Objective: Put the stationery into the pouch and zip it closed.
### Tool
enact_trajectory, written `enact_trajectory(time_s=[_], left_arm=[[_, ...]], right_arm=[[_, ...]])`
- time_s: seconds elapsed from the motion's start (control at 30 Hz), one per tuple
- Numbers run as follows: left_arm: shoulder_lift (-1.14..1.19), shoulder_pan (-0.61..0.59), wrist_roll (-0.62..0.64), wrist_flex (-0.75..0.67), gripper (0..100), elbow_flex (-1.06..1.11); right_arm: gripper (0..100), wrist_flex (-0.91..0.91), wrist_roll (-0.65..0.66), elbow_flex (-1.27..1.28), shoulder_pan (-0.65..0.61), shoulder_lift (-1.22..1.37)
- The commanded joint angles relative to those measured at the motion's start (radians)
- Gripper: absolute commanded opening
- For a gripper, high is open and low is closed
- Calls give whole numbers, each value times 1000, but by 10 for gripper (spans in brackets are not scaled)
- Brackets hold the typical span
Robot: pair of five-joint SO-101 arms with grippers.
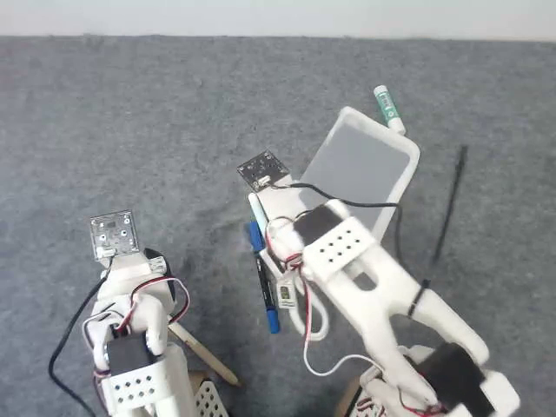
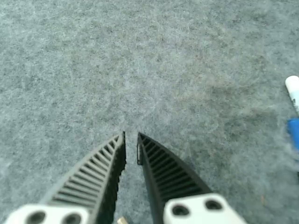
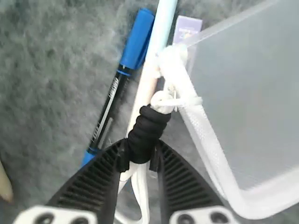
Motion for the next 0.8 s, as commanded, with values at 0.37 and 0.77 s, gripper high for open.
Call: enact_trajectory(time_s=[0.37,0.77], left_arm=[[-18,287,8,-43,45,-170],[-18,381,66,-64,281,-282]], right_arm=[[6,-61,109,204,67,-539],[6,-143,114,328,151,-771]])
